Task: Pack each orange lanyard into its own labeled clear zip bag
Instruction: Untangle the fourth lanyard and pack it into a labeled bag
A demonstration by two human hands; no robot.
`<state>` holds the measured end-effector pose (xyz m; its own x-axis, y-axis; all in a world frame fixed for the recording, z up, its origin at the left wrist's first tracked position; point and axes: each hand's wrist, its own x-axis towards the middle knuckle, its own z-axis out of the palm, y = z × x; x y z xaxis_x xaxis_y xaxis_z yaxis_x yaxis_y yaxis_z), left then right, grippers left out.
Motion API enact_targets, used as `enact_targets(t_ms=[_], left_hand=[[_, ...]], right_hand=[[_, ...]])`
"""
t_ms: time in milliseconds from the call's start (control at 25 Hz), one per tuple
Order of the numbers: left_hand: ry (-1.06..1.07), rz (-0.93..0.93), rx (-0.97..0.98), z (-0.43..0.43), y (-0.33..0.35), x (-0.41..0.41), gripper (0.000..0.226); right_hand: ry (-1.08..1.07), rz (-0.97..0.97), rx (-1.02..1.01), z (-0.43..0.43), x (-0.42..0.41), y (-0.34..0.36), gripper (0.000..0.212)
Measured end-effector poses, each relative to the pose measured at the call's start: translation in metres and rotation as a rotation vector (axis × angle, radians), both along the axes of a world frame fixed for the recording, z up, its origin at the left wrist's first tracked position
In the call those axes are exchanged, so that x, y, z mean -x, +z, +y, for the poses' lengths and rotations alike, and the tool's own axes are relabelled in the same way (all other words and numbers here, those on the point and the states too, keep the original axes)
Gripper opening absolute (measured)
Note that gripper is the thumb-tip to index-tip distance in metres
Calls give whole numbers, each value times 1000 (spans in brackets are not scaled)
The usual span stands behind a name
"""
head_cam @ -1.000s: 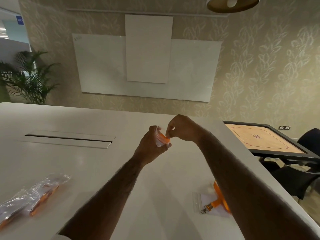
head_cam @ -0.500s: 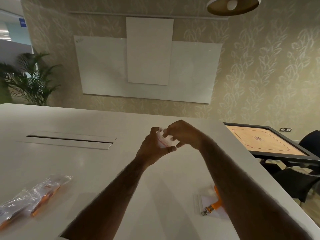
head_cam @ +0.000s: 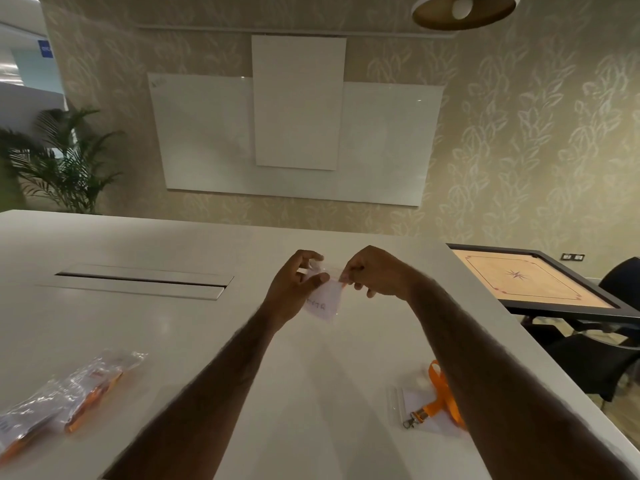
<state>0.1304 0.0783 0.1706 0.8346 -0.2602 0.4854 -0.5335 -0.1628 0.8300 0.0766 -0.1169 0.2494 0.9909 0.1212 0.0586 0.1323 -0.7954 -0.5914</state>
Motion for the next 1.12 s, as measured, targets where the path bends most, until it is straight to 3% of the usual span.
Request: enact_targets(t_ms=[120, 440, 680, 880, 1000, 1120], left_hand=[[-15, 40, 7, 3, 4, -3, 16], [15, -73, -139, -3, 1, -2, 25], [51, -70, -266, -8, 4, -1, 16], [-18, 18, -312, -5, 6, -1, 16], [-93, 122, -267, -4, 6, -1, 10], [-111, 143, -215, -6, 7, -2, 2]], right_hand=[[-61, -109, -66, -9, -2, -6, 7], [-54, -179, -112, -16, -9, -18, 6], [21, -261, 64, -8, -6, -20, 25], [45, -281, 176, -9, -10, -23, 16], [26, -228, 118, -9, -11, -25, 12], [-45, -140, -146, -10, -7, -26, 7]])
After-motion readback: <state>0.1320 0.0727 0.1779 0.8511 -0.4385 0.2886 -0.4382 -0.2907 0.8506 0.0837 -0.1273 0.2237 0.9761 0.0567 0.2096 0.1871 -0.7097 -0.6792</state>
